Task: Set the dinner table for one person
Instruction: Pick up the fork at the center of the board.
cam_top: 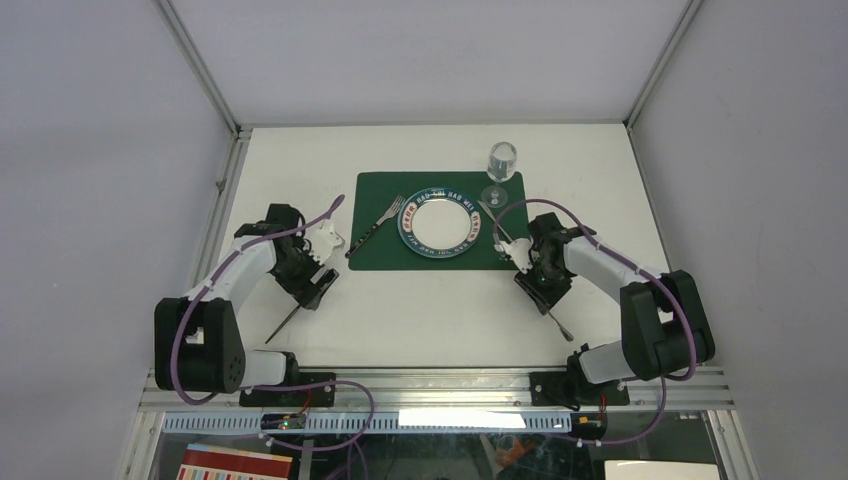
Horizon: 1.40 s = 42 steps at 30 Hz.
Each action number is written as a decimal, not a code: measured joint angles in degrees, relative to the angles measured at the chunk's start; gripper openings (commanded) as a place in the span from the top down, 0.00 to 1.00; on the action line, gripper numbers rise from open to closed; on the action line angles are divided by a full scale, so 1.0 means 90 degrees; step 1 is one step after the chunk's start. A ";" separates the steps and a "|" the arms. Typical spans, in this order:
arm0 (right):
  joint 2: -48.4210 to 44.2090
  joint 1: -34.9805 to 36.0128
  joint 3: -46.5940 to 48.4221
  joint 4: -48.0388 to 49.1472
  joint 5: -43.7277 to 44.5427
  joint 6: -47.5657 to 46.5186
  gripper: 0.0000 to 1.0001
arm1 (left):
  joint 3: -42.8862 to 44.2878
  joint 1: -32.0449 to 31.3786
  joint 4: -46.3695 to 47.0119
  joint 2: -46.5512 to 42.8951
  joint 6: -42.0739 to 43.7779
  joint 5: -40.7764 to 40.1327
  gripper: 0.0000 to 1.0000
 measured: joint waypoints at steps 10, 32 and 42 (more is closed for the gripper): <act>0.0000 -0.0073 0.0000 0.0010 -0.0044 -0.0080 0.66 | -0.0177 0.0039 0.0172 0.0243 0.0017 0.0000 0.10; -0.0005 -0.0136 -0.0005 0.0083 0.0017 -0.0226 1.00 | -0.0182 0.0119 0.0695 0.0789 0.0141 -0.0350 1.00; -0.0270 -0.0136 0.0061 -0.0202 -0.0114 -0.0219 1.00 | 0.0767 0.0109 -0.0364 0.0831 -0.0024 0.0029 1.00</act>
